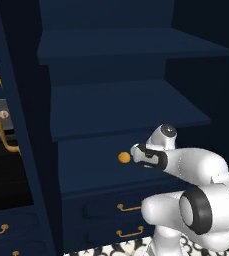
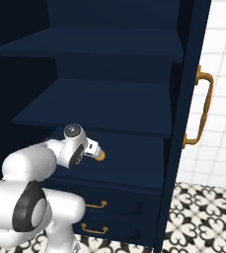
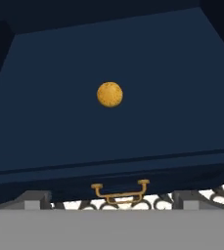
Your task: Open the cabinet, pick up the bread from the cabinet and place it in the basket. Then move the basket to the dining counter.
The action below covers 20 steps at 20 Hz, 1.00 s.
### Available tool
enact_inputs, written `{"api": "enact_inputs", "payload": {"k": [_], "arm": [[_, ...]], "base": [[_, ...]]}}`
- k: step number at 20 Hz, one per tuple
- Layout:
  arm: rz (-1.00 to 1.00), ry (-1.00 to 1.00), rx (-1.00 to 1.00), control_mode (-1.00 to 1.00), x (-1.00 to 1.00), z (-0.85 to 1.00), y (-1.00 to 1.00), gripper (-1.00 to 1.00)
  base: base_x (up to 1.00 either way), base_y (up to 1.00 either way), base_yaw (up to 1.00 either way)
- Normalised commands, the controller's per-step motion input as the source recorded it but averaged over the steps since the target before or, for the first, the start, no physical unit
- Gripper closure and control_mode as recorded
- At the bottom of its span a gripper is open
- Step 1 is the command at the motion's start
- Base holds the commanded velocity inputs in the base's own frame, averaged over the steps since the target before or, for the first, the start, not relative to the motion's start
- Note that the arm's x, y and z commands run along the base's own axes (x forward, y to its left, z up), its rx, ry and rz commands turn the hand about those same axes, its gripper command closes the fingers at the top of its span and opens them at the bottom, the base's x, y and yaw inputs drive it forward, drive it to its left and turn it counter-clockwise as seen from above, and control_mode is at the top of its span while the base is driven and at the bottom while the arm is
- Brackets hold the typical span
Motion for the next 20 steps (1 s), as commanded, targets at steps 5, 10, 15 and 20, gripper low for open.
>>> {"api": "enact_inputs", "payload": {"k": [5,10,15,20], "arm": [[0.01,-0.03,0.0,-1.0,0.29,-0.34,0.0,-1.0],[0.02,-0.01,0.0,-1.0,0.34,-0.23,0.0,-1.0],[0.0,0.0,0.0,-1.0,0.26,-0.18,0.0,-1.0],[0.0,0.0,0.0,-1.0,0.26,-0.19,0.03,-1.0]], "base": [[0.0,0.0,0.0],[0.0,0.0,0.0],[0.0,0.0,0.0],[0.0,0.0,0.0]]}}
